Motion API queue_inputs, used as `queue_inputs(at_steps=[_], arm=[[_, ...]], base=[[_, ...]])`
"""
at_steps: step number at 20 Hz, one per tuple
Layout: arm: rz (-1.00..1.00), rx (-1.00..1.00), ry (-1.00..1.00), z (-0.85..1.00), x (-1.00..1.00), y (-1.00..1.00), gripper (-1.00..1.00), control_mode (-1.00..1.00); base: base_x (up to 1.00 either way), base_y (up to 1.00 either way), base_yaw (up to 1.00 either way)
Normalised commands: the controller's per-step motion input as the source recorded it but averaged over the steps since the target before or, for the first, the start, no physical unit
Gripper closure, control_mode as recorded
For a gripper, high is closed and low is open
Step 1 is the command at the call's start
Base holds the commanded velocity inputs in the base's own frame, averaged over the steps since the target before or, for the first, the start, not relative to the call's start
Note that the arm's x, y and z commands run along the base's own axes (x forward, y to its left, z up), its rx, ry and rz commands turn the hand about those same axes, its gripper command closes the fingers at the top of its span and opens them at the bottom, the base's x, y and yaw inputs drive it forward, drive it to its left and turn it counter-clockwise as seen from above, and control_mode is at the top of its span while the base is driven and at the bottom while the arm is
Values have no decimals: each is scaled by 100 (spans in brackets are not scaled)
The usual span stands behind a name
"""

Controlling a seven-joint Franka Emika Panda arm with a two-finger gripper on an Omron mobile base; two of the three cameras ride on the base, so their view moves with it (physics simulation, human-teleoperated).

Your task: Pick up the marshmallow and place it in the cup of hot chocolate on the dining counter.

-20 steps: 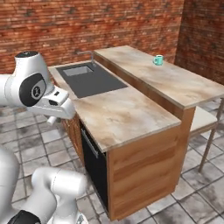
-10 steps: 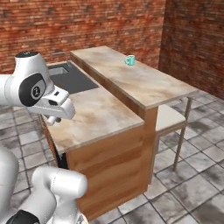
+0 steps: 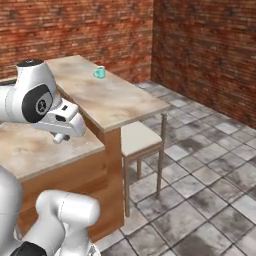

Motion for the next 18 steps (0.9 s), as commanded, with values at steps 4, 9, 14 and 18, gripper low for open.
queue_inputs(at_steps=[4, 9, 14, 18], arm=[[0, 0, 0, 0, 0, 0, 100, 100], [0, 0, 0, 0, 0, 0, 100, 100], [0, 0, 0, 0, 0, 0, 100, 100], [0, 0, 0, 0, 0, 0, 100, 100]], base=[[100, -86, -31], [100, -90, -31], [100, -100, -27], [100, -84, -23]])
